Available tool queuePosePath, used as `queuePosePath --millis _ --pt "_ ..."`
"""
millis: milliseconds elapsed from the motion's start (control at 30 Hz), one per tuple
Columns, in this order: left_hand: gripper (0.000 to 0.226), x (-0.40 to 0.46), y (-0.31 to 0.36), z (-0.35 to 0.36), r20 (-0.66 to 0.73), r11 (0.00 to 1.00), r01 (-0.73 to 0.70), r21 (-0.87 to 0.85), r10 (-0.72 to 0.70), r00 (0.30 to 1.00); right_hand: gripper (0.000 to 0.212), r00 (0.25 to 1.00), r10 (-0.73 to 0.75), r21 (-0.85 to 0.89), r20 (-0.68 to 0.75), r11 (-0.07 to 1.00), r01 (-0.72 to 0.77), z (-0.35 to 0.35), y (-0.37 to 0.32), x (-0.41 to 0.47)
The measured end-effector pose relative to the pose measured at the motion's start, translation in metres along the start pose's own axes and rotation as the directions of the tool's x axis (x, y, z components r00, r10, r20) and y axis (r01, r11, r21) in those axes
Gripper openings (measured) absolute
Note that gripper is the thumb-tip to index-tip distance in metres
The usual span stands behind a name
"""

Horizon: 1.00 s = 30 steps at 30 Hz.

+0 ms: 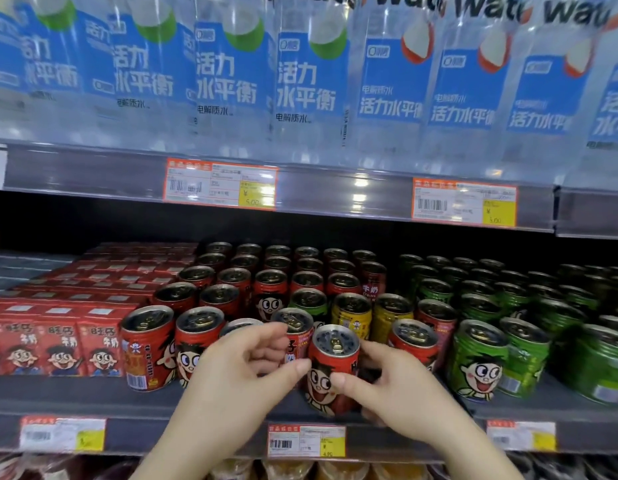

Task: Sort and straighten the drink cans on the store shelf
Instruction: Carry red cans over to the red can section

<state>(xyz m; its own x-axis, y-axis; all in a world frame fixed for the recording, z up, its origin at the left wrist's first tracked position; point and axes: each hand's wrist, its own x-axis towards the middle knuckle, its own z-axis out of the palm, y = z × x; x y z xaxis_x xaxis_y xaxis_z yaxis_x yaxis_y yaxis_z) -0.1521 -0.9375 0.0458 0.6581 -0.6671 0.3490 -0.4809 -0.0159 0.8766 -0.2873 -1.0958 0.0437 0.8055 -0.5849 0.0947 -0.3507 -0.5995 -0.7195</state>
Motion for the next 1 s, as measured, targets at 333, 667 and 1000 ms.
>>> queuePosePath --millis 333,667,1000 --pt "0.068 0.122 0.005 0.000 0.137 0.944 0.054 0.327 -0.104 0.985 0.066 0.977 -0.043 -0.528 -0.207 0.846 -0.074 -0.056 -0.008 0.073" --pt "0.103 0.144 -0.003 0.028 0.283 0.797 0.174 0.579 -0.396 0.873 0.072 0.991 0.120 -0.740 -0.062 0.661 -0.126 -0.038 -0.004 0.106" --pt "0.063 0.142 0.005 0.042 0.208 0.768 0.151 0.623 -0.349 0.914 0.067 0.991 0.100 -0.678 -0.087 0.723 -0.133 -0.039 -0.005 0.099"
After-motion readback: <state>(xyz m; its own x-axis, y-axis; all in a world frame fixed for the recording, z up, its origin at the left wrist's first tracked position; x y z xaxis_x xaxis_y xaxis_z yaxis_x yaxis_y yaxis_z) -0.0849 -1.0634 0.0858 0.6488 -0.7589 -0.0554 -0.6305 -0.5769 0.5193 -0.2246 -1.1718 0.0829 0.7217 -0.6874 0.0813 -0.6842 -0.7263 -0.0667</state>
